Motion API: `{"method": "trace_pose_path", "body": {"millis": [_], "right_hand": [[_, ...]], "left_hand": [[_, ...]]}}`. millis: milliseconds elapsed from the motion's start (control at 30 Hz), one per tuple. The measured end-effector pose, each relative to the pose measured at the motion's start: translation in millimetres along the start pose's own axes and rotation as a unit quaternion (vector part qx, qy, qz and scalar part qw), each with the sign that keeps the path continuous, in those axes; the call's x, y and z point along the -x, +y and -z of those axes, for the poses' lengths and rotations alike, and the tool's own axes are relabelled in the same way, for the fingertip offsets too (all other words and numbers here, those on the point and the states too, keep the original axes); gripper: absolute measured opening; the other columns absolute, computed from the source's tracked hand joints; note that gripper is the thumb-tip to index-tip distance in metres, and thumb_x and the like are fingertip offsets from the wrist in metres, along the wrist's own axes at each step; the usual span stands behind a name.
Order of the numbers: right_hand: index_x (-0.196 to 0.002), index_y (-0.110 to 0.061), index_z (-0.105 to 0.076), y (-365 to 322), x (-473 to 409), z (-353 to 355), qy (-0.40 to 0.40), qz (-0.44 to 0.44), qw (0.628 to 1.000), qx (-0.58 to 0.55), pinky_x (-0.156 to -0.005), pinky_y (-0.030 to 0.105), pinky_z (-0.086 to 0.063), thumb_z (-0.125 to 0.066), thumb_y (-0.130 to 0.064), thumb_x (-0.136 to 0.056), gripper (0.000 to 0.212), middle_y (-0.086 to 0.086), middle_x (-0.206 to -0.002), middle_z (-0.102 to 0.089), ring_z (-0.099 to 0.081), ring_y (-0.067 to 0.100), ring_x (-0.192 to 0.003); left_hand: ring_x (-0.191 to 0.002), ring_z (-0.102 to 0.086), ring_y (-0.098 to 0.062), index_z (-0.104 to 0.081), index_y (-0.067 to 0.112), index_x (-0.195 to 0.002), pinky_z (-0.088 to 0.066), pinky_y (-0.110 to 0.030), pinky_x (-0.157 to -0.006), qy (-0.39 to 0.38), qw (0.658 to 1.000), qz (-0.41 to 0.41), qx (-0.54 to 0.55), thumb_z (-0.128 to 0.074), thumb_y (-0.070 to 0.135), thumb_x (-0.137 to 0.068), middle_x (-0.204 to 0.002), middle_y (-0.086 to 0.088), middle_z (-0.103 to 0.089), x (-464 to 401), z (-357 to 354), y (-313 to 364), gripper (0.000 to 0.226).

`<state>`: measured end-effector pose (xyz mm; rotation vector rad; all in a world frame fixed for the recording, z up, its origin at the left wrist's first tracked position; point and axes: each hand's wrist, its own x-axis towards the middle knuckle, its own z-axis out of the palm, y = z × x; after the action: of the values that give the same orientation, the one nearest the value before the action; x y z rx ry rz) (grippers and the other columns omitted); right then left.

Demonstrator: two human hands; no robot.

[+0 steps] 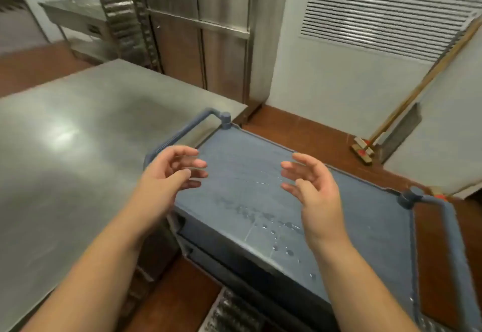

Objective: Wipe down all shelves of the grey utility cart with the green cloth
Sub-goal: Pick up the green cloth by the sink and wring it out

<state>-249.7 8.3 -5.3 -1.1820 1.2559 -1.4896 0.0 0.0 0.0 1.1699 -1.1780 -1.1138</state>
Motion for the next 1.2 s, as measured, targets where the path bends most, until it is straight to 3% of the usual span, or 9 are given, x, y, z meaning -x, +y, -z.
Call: {"method": "trace_pose_path", "body": {"millis": [300, 433, 567, 967, 1200], "right_hand": [[-0.119, -0.021, -0.063, -4.0, 85.1, -125.1, -0.215, 0.002, 0.977, 0.009, -0.091, 0.038, -0.056, -0.040, 0.010, -0.095, 0.045, 0.000, -0.109, -0.071, -0.066, 0.014, -0.107], [-0.117, -0.020, -0.062, -6.8, 153.6, -188.0, -0.297, -0.003, 0.955, -0.001, -0.092, 0.040, -0.055, -0.039, 0.011, -0.093, 0.046, 0.001, -0.109, -0.071, -0.066, 0.014, -0.106], [-0.117, -0.019, -0.062, -7.8, 248.2, -253.3, -0.375, -0.013, 0.926, -0.029, -0.092, 0.041, -0.055, -0.039, 0.011, -0.094, 0.045, 0.003, -0.109, -0.071, -0.066, 0.017, -0.106], [-0.115, -0.020, -0.062, -19.5, 529.1, -402.4, -0.582, -0.033, 0.809, -0.072, -0.085, 0.034, -0.055, -0.036, 0.014, -0.092, 0.049, 0.003, -0.107, -0.072, -0.066, 0.017, -0.103], [-0.112, -0.020, -0.062, -27.9, 627.8, -457.3, -0.658, -0.054, 0.748, -0.066, -0.081, 0.025, -0.055, -0.037, 0.014, -0.093, 0.046, 0.005, -0.106, -0.071, -0.066, 0.015, -0.101]], "left_hand": [[-0.083, -0.068, -0.025, -0.057, 0.012, -0.104, -0.056, -0.037, -0.078, 0.191, 0.982, -0.005, -0.001, -0.041, -0.015, -0.091, -0.089, -0.007, -0.069, 129.7, 135.0, 2.6, 0.034], [-0.085, -0.069, -0.025, -0.057, 0.013, -0.104, -0.055, -0.039, -0.080, 0.262, 0.965, -0.007, 0.000, -0.047, -0.002, -0.081, -0.090, -0.007, -0.069, 219.4, 202.8, 4.8, 0.030], [-0.090, -0.067, -0.030, -0.057, 0.011, -0.107, -0.052, -0.046, -0.084, 0.334, 0.942, 0.001, -0.024, -0.037, -0.014, -0.093, -0.095, -0.012, -0.067, 329.2, 270.2, 5.1, 0.035], [-0.074, -0.067, -0.014, -0.054, 0.014, -0.102, -0.054, -0.028, -0.069, 0.554, 0.832, 0.007, -0.024, -0.043, -0.013, -0.087, -0.088, -0.008, -0.064, 643.0, 404.2, 30.5, 0.032], [-0.082, -0.065, -0.025, -0.056, 0.012, -0.103, -0.055, -0.028, -0.072, 0.642, 0.766, 0.009, -0.010, -0.036, -0.019, -0.091, -0.092, -0.013, -0.065, 739.8, 434.1, 23.3, 0.039]]}}
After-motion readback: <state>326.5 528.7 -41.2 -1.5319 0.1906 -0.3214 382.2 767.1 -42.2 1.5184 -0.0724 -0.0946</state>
